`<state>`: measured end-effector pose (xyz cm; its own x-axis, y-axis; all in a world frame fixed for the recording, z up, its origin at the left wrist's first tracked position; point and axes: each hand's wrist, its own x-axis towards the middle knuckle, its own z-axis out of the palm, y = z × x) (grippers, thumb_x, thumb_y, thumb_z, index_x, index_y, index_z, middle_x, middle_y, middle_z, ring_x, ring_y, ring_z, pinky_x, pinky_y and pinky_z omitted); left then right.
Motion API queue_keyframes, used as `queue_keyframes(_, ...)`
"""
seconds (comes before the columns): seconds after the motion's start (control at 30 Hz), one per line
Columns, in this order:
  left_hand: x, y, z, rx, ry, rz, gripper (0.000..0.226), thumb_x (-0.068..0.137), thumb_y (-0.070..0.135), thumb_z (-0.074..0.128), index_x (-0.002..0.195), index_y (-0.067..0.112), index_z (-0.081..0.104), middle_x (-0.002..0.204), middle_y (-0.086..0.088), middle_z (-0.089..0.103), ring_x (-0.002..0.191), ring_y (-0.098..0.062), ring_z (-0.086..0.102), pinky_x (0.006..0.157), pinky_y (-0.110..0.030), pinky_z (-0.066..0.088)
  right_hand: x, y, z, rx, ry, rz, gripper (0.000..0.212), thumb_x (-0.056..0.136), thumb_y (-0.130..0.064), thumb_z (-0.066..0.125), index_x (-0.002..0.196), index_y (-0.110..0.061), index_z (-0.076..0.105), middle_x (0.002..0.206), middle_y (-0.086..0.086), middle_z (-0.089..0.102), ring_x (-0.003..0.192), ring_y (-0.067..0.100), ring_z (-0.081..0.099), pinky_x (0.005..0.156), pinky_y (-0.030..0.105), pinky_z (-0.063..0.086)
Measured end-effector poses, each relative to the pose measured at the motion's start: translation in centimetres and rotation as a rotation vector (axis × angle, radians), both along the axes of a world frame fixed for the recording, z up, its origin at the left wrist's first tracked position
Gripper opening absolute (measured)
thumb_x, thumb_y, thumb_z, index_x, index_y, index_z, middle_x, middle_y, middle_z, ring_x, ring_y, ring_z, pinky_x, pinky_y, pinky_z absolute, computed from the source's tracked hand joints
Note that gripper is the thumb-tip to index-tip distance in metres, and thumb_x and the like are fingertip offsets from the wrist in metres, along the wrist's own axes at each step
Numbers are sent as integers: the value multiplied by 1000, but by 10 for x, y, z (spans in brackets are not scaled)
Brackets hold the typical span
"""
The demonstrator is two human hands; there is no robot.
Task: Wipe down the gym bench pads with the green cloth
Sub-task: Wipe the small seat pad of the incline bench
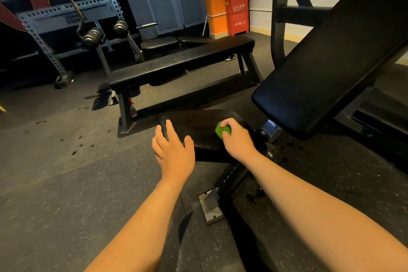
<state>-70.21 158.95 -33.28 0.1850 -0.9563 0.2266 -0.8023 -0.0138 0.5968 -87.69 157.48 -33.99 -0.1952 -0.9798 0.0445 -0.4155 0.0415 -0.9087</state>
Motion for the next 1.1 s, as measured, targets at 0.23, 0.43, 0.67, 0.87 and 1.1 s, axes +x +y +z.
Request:
queue_keyframes(0.23, -3, -1, -2, -28, 14, 3, 72, 104, 38, 44, 160, 24, 1, 165, -8, -6, 151, -30, -5, 120, -59, 13, -14, -11, -10, 115, 199, -171, 23, 102, -20, 44, 123, -19, 54, 130, 8, 54, 116, 29, 53, 89, 34, 40)
queue_keyframes(0.43, -4, -1, -1, -20, -6, 25, 73, 104, 37, 44, 160, 24, -1, 165, -9, -4, 151, -30, -5, 120, -56, 12, 34, -14, 22, 32, 54, 34, 26, 101, -19, 47, 120, -29, 60, 125, -4, 59, 113, 17, 56, 94, 34, 48)
queue_keyframes(0.67, -3, 1, 8, 15, -17, 11, 73, 104, 25, 43, 160, 24, -4, 166, -9, -6, 151, -31, -7, 121, -56, 11, 71, -7, 53, -67, -167, 428, 32, 96, -3, 53, 115, -26, 65, 118, -9, 60, 105, 5, 56, 87, 23, 49)
queue_keyframes(0.87, -5, 6, 19, 130, 48, 22, 72, 105, 37, 40, 160, 20, -3, 166, -4, -9, 151, -27, -9, 121, -53, 14, 35, -4, 29, -30, 17, 205, 28, 102, -11, 45, 122, -23, 60, 129, -2, 58, 115, 15, 54, 89, 22, 40)
queue_keyframes(1.1, 2, 2, 25, 151, 2, 18, 73, 102, 42, 46, 160, 20, 7, 165, -5, 2, 148, -30, 2, 120, -52, 22, 29, -1, 13, 41, 82, 45, 40, 104, -26, 42, 144, -19, 48, 150, 2, 44, 135, 20, 44, 111, 33, 34)
